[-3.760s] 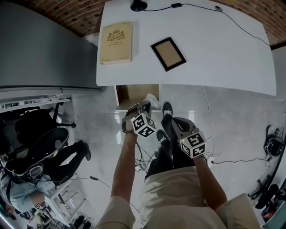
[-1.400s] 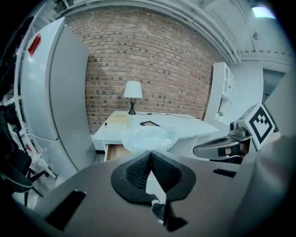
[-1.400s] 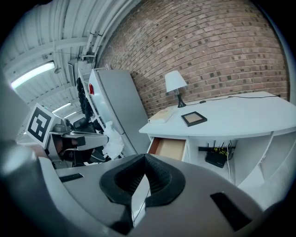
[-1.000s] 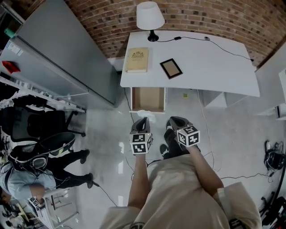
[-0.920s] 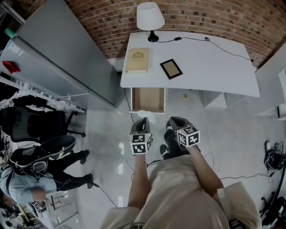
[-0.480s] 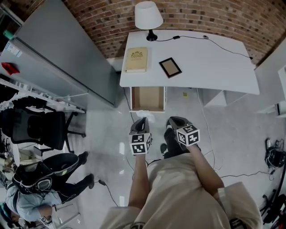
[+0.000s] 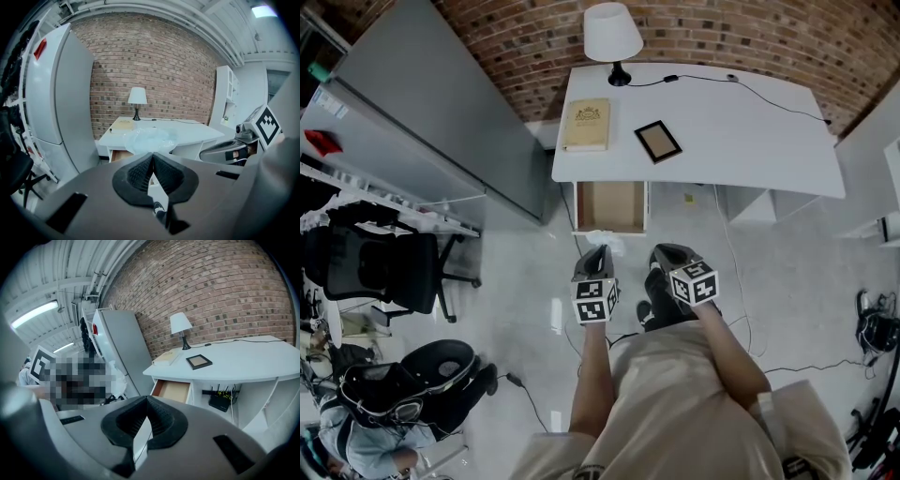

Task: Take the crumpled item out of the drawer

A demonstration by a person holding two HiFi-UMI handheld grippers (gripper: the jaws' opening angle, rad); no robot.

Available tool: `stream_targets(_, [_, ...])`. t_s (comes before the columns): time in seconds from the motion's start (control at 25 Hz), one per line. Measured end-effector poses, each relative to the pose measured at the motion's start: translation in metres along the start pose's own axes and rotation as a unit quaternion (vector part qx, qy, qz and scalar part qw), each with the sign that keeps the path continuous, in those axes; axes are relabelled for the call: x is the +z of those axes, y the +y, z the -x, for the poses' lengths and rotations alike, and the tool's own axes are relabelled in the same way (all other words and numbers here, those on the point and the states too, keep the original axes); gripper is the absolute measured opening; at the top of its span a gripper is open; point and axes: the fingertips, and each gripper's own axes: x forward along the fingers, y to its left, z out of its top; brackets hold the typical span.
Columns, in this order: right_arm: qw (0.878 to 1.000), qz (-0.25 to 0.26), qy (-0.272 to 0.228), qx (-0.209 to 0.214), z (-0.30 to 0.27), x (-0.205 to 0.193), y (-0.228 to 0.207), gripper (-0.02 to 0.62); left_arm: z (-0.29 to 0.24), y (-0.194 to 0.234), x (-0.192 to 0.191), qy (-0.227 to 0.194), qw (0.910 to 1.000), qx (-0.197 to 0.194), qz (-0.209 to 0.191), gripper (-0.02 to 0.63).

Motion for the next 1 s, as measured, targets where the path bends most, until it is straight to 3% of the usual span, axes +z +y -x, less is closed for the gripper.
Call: stream_targets(1.0, [1.000, 0.014, 0.000, 0.008, -0.0081, 0.0065, 0.0002, 0.025, -0.0082, 0.0058, 0.0002, 0.002, 1.0000, -0.001, 0.000, 0.017])
